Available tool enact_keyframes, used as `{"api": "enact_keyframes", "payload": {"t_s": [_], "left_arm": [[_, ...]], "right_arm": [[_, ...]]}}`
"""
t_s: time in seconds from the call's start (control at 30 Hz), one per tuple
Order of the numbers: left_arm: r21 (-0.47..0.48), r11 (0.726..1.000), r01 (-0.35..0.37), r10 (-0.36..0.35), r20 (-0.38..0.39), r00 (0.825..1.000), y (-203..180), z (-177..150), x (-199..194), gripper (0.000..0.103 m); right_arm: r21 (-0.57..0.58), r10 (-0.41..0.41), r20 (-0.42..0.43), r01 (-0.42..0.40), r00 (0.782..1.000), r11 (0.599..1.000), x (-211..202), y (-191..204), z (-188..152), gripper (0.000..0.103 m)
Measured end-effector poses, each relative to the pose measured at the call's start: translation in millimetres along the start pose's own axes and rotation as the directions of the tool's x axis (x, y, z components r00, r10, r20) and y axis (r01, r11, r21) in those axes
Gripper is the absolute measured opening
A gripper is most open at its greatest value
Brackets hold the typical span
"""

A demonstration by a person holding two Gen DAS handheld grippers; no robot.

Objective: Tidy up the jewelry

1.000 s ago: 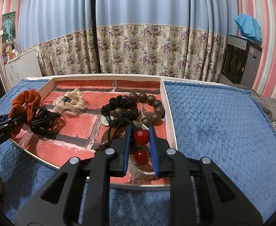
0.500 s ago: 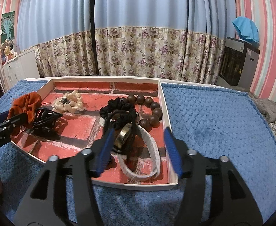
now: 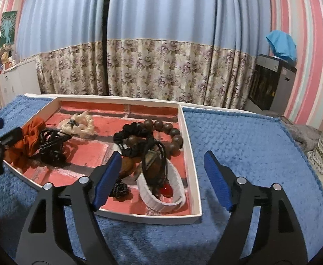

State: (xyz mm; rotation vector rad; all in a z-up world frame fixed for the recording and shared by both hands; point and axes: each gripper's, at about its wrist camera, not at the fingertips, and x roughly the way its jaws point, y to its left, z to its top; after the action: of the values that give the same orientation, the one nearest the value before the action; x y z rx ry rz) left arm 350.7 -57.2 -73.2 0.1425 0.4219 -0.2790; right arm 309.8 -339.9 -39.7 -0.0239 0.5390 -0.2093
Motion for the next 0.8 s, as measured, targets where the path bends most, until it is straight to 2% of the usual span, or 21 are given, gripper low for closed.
{"api": "enact_keyframes", "payload": {"t_s": [0.07,0.13,0.2,0.23,0.33,0.47,0.63,0.7,0.8], "left_arm": [[-0.003,1.0,-0.009,0.009,0.016,1.0,3,1,-3,0.088],[0.017,1.0,-0.021,0.021,0.007,1.0,0,2,-6,0.088],[0.029,0.999,-0.015,0.016,-0.014,1.0,-1,3,-15,0.088],[0.025,1.0,-0.016,0.016,-0.011,1.0,1,2,-24,0.089],[0.004,0.999,-0.041,0.041,-0.013,0.999,13,-6,-59,0.098],[-0.004,1.0,-0.003,0.003,0.019,1.0,22,-30,-113,0.098],[-0.014,0.999,-0.03,0.031,0.07,0.997,26,-64,-176,0.099],[-0.03,0.998,-0.058,0.061,0.108,0.992,28,-80,-201,0.099],[-0.006,0.996,-0.09,0.09,0.134,0.987,30,-93,-218,0.099]], "right_arm": [[0.013,-0.01,0.015,0.01,1.0,1.0,-4,-2,0,0.083],[0.028,0.003,-0.022,-0.003,1.0,1.0,-10,-3,-2,0.083],[0.045,0.001,-0.023,0.0,1.0,0.999,-27,-5,-8,0.083],[0.051,0.006,-0.017,-0.005,1.0,0.999,-38,-5,-12,0.083],[0.06,0.019,0.005,-0.019,1.0,0.998,-73,-4,-29,0.086],[0.055,0.041,0.033,-0.043,0.999,0.998,-118,2,-49,0.089],[0.056,0.078,0.079,-0.082,0.994,0.995,-178,16,-74,0.091],[0.024,0.066,0.113,-0.07,0.991,0.997,-201,26,-86,0.093],[-0.058,0.067,0.168,-0.058,0.983,0.997,-225,38,-101,0.093]]}}
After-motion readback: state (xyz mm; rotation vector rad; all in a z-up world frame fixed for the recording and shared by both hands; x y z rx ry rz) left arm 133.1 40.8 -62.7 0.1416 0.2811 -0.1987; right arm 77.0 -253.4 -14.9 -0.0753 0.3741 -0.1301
